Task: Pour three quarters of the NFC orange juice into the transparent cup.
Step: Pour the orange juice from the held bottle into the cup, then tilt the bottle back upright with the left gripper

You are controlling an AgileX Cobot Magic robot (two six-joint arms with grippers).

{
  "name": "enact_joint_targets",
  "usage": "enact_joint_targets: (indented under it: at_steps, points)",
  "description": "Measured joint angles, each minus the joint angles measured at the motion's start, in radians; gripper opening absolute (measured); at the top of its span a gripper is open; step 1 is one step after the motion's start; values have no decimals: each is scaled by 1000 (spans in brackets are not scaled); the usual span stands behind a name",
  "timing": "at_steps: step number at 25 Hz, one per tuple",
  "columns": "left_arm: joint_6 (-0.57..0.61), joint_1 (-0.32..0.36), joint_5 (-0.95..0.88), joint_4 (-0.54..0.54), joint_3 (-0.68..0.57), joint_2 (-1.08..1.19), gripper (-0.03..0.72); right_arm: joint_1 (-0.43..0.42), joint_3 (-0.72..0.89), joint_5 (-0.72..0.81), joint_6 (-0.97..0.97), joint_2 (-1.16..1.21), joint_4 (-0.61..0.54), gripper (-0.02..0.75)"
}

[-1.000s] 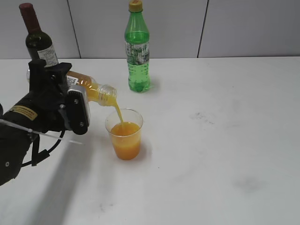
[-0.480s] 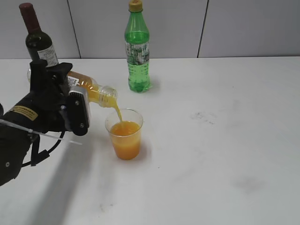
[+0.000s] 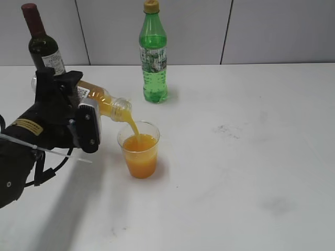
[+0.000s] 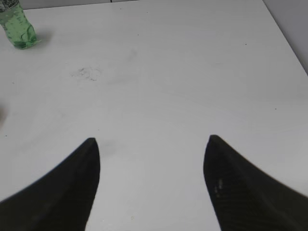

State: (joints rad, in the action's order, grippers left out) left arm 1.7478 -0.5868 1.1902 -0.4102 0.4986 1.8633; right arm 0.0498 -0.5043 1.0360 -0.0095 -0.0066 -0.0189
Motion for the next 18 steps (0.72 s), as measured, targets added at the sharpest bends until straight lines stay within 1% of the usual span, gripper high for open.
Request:
enact_joint_targets:
  at_steps: [8, 10, 14, 17, 18]
  points:
    - [-43, 0, 2, 16, 0, 0, 473, 0, 0, 0, 0, 0, 0, 519]
    - [-81, 0, 2, 17, 0, 0, 473, 0, 0, 0, 0, 0, 0, 519]
    - [-246, 0, 2, 20, 0, 0, 473, 0, 0, 0, 0, 0, 0, 519]
    - [-409, 0, 2, 42, 0, 0, 473, 0, 0, 0, 0, 0, 0, 519]
    - [-494, 0, 2, 53, 0, 0, 473, 0, 0, 0, 0, 0, 0, 519]
